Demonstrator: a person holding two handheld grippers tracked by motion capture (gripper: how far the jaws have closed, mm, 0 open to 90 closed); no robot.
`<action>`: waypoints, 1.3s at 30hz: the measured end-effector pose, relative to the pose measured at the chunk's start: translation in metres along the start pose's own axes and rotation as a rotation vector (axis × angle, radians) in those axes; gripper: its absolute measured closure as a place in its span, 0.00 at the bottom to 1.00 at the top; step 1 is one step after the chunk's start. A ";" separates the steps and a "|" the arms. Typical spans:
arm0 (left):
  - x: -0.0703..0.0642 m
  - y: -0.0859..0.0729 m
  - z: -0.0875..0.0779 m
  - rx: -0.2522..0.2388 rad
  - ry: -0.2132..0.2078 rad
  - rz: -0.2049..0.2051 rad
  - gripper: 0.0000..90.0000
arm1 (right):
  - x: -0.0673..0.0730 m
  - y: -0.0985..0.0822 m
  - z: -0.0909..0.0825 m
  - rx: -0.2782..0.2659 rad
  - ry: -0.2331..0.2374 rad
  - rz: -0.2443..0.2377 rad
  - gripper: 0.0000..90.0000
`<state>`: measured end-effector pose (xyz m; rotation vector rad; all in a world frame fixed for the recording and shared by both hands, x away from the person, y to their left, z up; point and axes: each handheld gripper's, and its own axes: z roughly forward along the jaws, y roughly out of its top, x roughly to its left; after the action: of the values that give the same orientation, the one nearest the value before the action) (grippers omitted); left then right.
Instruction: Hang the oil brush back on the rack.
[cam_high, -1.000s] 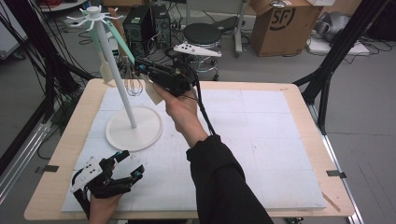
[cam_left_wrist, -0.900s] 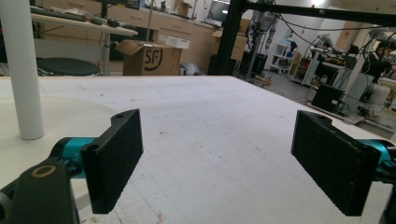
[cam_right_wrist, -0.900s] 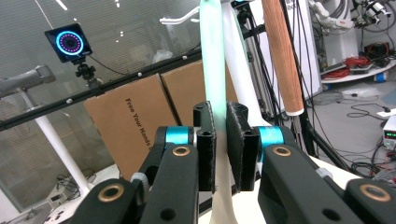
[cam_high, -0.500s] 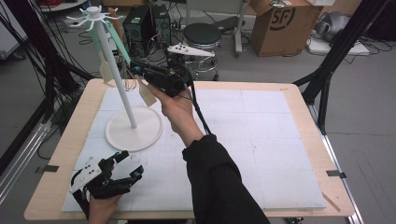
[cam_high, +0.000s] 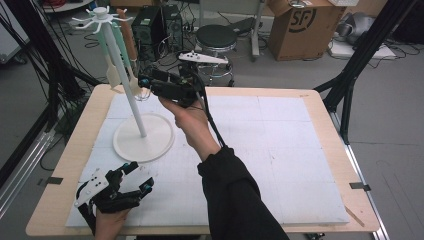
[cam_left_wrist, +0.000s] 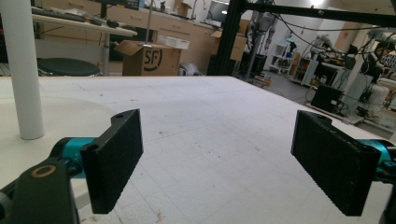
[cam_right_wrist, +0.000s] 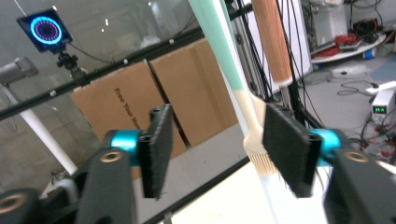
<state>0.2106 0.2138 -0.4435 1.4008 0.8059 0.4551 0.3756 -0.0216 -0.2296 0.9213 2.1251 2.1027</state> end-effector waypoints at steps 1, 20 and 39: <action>0.001 0.001 -0.001 -0.005 -0.002 -0.001 0.19 | 0.000 -0.002 -0.001 0.005 -0.008 -0.005 0.40; -0.003 -0.001 0.004 0.003 -0.023 -0.025 0.19 | -0.024 -0.054 -0.085 -0.006 -0.064 -0.035 0.29; -0.003 -0.005 0.006 0.019 -0.020 -0.028 0.19 | -0.032 -0.116 -0.129 0.069 -0.098 -0.019 0.29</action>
<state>0.2120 0.2073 -0.4474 1.4074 0.8143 0.4119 0.3039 -0.1431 -0.3359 0.9846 2.1608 1.9446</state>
